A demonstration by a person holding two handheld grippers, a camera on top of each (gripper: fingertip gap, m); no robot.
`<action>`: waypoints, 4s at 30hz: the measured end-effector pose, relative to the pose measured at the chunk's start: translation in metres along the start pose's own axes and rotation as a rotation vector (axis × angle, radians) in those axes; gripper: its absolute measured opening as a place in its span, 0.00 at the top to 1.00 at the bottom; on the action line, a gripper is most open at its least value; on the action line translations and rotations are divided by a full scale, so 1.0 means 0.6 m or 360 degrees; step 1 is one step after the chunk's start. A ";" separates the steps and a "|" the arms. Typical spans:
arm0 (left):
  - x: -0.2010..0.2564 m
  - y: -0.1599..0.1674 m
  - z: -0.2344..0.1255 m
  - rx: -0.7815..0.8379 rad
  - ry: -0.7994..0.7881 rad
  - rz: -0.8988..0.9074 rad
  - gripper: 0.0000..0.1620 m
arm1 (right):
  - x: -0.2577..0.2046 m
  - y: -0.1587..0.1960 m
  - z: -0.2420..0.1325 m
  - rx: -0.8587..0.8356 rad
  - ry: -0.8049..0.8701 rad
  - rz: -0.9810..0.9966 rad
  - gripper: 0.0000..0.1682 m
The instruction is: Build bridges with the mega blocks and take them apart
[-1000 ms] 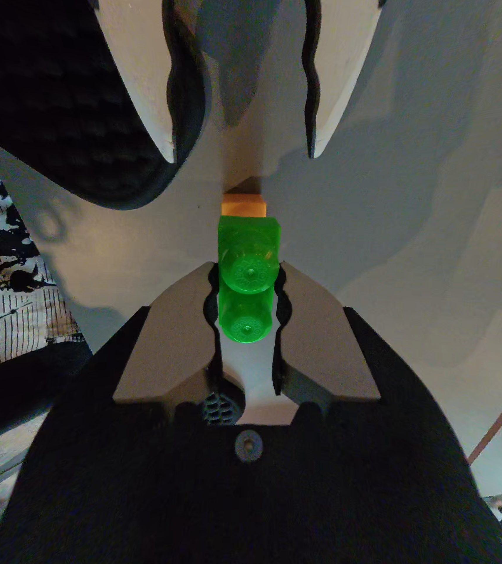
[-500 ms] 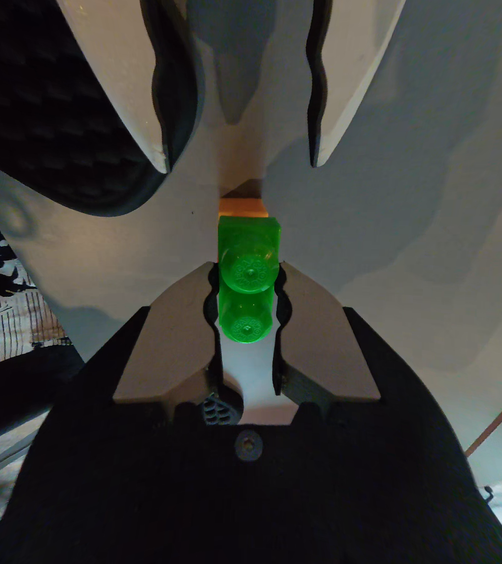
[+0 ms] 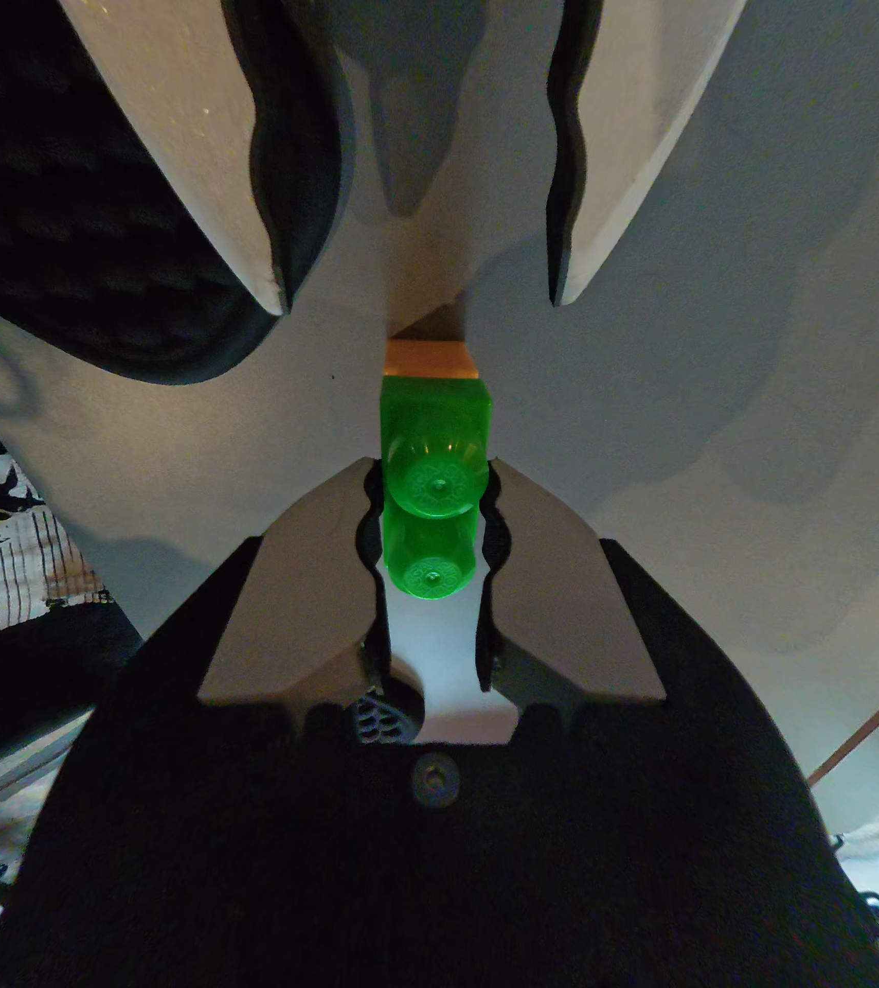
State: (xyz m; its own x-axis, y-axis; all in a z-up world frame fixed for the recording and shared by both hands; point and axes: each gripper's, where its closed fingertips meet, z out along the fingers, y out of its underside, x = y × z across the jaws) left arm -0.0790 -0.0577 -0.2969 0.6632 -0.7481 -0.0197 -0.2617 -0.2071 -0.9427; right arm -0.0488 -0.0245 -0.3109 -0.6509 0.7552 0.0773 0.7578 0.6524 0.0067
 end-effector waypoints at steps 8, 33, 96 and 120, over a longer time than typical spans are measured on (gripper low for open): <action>0.000 0.001 0.000 0.0000 0.0000 -0.0006 0.59 | 0.000 0.001 0.004 -0.0106 -0.0023 -0.0017 0.80; -0.001 0.003 0.001 -0.0012 0.0008 -0.0033 0.59 | -0.001 0.000 0.020 -0.0034 -0.0147 0.0063 0.79; -0.014 -0.023 -0.025 0.0231 0.0018 -0.0154 0.58 | 0.055 0.982 0.027 -0.0146 -0.0052 0.2257 0.79; -0.011 -0.019 -0.021 0.0189 0.0004 -0.0112 0.57 | 0.077 0.942 -0.134 0.0164 0.0385 0.2163 0.65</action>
State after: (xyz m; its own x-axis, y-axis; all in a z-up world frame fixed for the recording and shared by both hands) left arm -0.0891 -0.0579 -0.2817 0.6753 -0.7359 0.0488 -0.1294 -0.1833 -0.9745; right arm 0.3534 0.3740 -0.2233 0.6207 0.7727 0.1329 0.7707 -0.5701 -0.2845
